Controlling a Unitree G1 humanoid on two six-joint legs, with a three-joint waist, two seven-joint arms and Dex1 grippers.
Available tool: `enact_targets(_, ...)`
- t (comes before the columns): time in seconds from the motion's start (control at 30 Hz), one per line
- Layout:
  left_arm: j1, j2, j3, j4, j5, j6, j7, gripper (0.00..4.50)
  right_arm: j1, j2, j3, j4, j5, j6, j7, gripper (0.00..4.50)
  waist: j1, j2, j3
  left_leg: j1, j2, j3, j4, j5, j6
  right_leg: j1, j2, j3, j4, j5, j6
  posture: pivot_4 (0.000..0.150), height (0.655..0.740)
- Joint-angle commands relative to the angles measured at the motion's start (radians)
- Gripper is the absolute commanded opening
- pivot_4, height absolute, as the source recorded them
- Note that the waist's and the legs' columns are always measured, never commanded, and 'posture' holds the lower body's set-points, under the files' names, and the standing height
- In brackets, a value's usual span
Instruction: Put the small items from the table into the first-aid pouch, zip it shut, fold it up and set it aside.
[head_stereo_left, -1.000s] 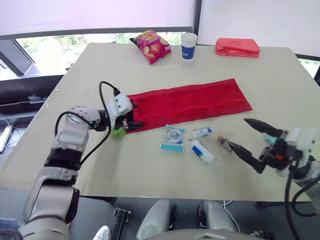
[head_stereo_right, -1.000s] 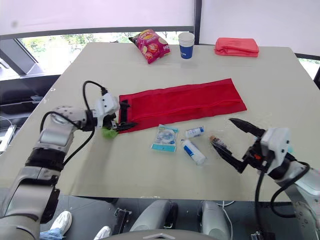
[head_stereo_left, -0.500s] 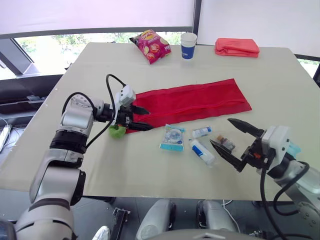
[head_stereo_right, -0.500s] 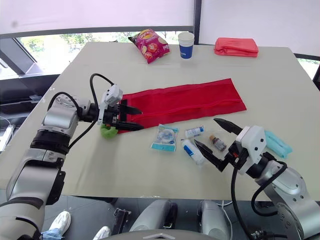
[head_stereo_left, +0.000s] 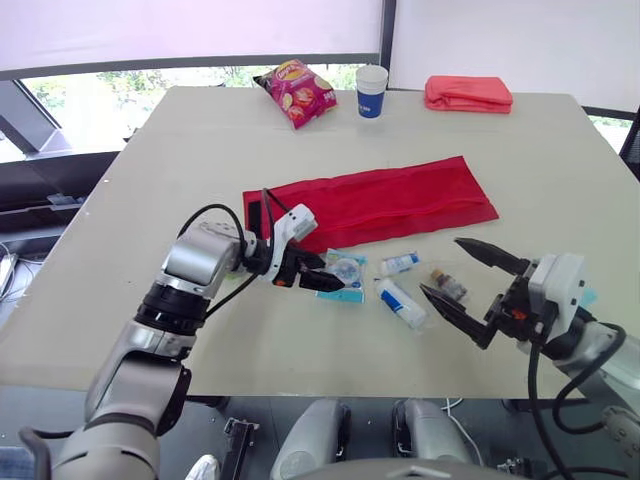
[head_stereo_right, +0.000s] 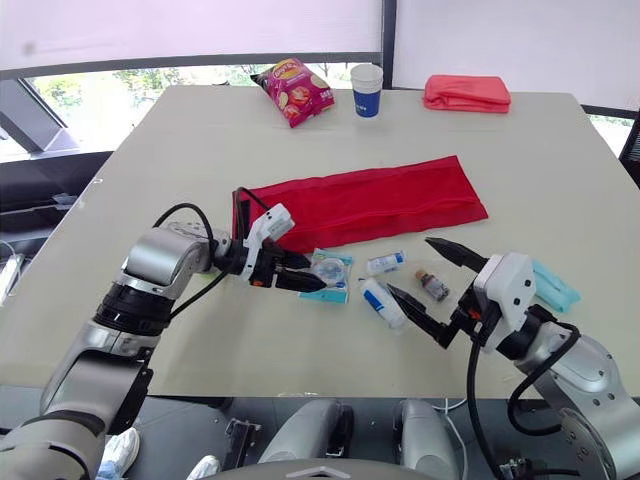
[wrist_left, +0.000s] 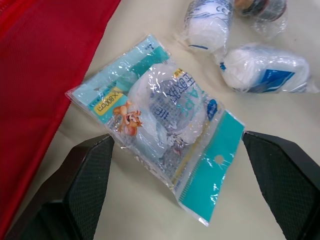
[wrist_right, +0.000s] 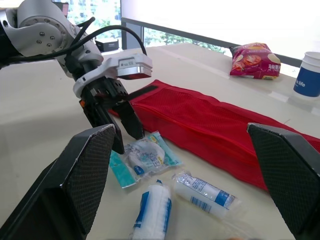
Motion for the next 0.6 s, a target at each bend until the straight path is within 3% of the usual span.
enact_targets(0.03,0.033,-0.009,-0.038,-0.007,0.019,-0.004,0.058,4.38,-0.007,-0.009,-0.028,-0.036,0.015,-0.01,0.005,4.5,0.005,0.0,0.0,0.0,0.0,0.0,0.0,0.0,0.0,0.0,0.0,0.0,0.0,0.0,0.0,0.15,0.7395)
enact_targets(0.13,0.04,-0.045,-0.008,0.006,-0.005,0.024,0.099,3.61,-0.008,-0.011,-0.031,-0.038,0.012,-0.009,0.001,4.5,0.01,0.0,-0.001,0.0,0.0,0.0,0.0,0.0,0.0,0.0,0.0,0.0,0.0,0.0,0.0,0.15,0.7395)
enact_targets(0.2,0.032,-0.074,0.033,0.023,-0.031,0.063,0.129,2.5,-0.013,-0.012,-0.031,-0.043,0.012,-0.004,-0.006,4.5,0.014,0.0,-0.001,0.0,-0.001,0.0,0.0,0.0,0.0,0.0,-0.001,0.0,0.0,0.0,0.0,0.15,0.7395)
enact_targets(0.23,0.03,-0.08,0.046,0.028,-0.039,0.072,0.136,2.5,-0.015,-0.013,-0.031,-0.045,0.013,-0.001,-0.009,4.5,0.02,0.0,0.0,0.0,-0.001,0.0,0.0,0.0,0.0,0.0,-0.001,0.0,0.0,0.0,0.0,0.15,0.7395)
enact_targets(0.3,0.033,-0.089,0.066,0.028,-0.053,0.081,0.151,1.84,-0.014,-0.014,-0.034,-0.048,0.014,0.001,-0.011,4.5,0.021,0.0,-0.001,0.0,-0.001,0.0,0.0,0.0,0.0,0.0,-0.001,0.0,0.0,0.0,0.0,0.15,0.7395)
enact_targets(0.37,0.041,-0.099,0.088,0.029,-0.078,0.086,0.152,1.51,-0.017,-0.016,-0.033,-0.049,0.013,0.004,-0.014,4.5,0.02,0.0,0.0,0.0,-0.001,0.0,0.0,0.0,0.0,0.0,-0.001,0.0,0.0,0.0,0.0,0.15,0.7395)
enact_targets(0.4,0.044,-0.103,0.097,0.03,-0.089,0.089,0.152,0.82,-0.019,-0.017,-0.032,-0.05,0.013,0.006,-0.016,4.5,0.02,0.0,0.0,0.0,-0.001,0.0,0.0,0.0,0.0,0.0,-0.001,0.0,0.0,0.0,0.0,0.15,0.7395)
enact_targets(0.5,0.05,-0.118,0.142,0.023,-0.138,0.104,0.154,0.05,-0.028,-0.019,-0.028,-0.053,0.015,0.014,-0.022,4.5,0.019,0.0,0.0,0.0,-0.001,0.0,0.0,0.0,0.0,0.0,-0.001,0.0,0.0,0.0,0.0,0.15,0.7395)
enact_targets(0.6,0.053,-0.118,0.175,0.009,-0.174,0.118,0.16,0.05,-0.034,-0.021,-0.028,-0.056,0.02,0.026,-0.026,4.5,0.019,0.0,0.0,0.0,-0.001,0.0,0.0,0.0,0.0,-0.001,-0.001,0.0,0.0,0.0,0.0,0.15,0.7395)
